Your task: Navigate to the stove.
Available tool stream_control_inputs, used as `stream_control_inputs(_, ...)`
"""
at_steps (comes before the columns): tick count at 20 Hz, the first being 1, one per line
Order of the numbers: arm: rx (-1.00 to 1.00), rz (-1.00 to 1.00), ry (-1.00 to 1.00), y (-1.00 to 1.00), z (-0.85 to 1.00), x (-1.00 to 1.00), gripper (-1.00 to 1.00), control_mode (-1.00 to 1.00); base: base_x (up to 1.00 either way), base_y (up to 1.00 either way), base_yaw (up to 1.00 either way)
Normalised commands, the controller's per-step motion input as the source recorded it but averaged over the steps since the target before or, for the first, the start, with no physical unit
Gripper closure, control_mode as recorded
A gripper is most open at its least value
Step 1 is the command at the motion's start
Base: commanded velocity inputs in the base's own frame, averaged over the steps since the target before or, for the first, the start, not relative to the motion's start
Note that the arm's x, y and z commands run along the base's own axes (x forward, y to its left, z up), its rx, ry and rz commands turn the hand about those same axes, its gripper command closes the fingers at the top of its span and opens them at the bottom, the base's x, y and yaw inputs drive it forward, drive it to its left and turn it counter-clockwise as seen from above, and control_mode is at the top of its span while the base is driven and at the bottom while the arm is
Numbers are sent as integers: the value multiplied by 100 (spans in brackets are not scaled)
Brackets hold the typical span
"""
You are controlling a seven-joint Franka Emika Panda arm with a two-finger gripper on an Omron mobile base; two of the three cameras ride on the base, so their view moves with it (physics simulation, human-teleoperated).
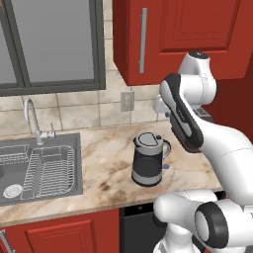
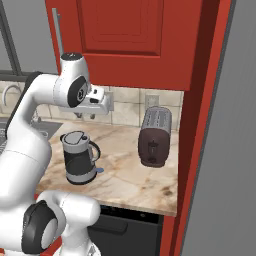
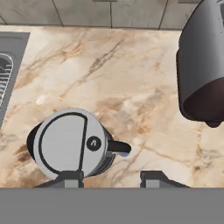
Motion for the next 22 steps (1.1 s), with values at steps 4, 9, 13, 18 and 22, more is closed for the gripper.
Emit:
stream_control_inputs(4, 0, 0, -4, 0, 0, -11, -100, -100, 0, 0, 0)
stream_control_inputs(9, 0, 3, -1, 0, 0, -50, -100, -100, 0, 0, 0)
stream_control_inputs(13, 0, 10, 0, 14, 0, -40, -100, 100, -9, 14, 6)
stream_control_inputs(18, 0, 0, 0, 0, 0, 0, -100, 100, -44, 54, 34)
stream_control_inputs(22, 0, 0, 0, 0, 0, 0, -100, 100, -53, 46, 59)
